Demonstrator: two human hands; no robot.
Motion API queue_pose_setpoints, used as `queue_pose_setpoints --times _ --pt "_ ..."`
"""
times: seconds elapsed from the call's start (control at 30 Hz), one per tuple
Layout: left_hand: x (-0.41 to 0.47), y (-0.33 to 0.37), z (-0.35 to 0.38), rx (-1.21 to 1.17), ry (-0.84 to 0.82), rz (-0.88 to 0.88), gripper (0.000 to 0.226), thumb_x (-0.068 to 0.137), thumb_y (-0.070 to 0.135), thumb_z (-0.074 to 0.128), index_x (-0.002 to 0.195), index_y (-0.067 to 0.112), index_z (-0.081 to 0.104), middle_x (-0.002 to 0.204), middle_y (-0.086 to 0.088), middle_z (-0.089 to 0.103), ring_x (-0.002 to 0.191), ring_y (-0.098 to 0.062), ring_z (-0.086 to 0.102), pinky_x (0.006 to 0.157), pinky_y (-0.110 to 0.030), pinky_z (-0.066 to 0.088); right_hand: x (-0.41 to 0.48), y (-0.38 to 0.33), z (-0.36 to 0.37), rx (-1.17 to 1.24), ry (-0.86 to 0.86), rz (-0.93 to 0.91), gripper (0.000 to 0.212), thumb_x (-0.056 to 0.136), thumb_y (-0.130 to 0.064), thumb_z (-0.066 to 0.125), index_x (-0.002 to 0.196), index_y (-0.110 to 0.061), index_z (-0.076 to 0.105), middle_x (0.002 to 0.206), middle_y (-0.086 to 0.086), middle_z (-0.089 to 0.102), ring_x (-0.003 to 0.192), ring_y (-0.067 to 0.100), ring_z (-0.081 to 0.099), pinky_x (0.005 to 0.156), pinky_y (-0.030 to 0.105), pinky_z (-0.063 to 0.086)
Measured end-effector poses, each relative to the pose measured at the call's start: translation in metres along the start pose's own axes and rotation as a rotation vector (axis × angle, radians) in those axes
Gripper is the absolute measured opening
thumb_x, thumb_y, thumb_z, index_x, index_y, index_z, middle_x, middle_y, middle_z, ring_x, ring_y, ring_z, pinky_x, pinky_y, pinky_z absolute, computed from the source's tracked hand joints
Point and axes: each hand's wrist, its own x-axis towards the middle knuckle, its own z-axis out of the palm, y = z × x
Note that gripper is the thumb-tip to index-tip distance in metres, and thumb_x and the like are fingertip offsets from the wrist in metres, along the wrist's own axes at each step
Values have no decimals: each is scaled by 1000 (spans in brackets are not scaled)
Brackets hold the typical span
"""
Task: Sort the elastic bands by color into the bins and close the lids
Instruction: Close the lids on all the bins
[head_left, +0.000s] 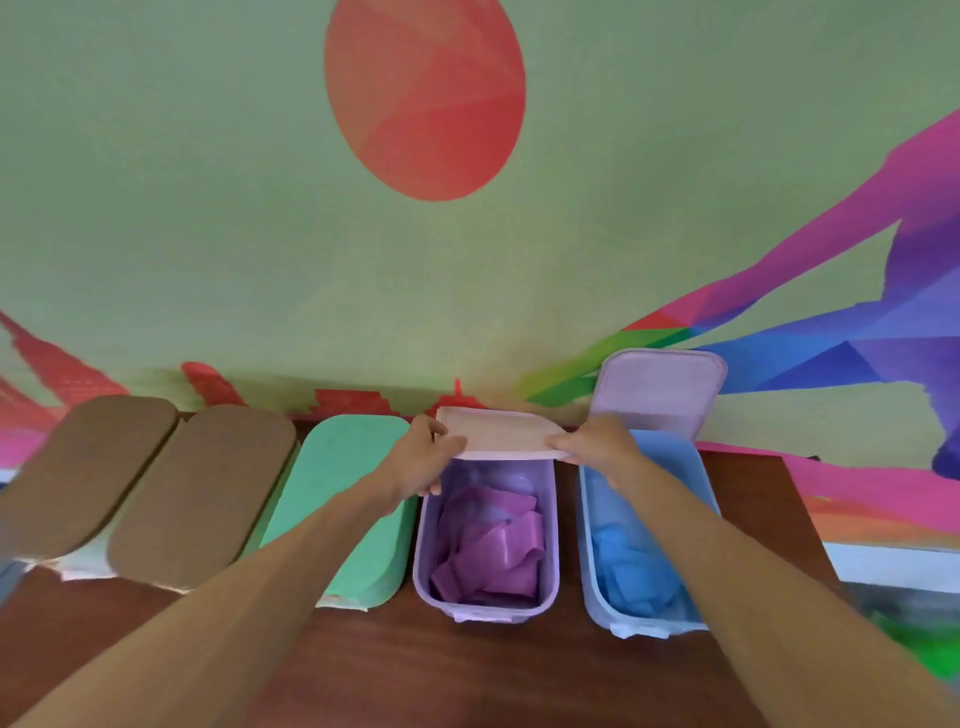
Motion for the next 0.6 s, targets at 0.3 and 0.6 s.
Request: queue_pose_setpoints --times 0.3,0.6 --pt "-54 -41 12 -38 65 -108 23 85 0 49 104 -9 58 56 -9 51 36 -11 44 44 -26 32 -55 50 31 88 -164 -163 26 72 -23 69 92 -9 62 84 3 64 76 20 60 63 31 48" --pt "-58 -97 37 404 114 -44 44 90 11 40 134 6 41 117 -20 61 96 -39 62 87 -41 50 -98 88 58 -266 -168 -238 36 91 -23 50 127 -19 48 119 6 50 114 22 49 91 33 46"
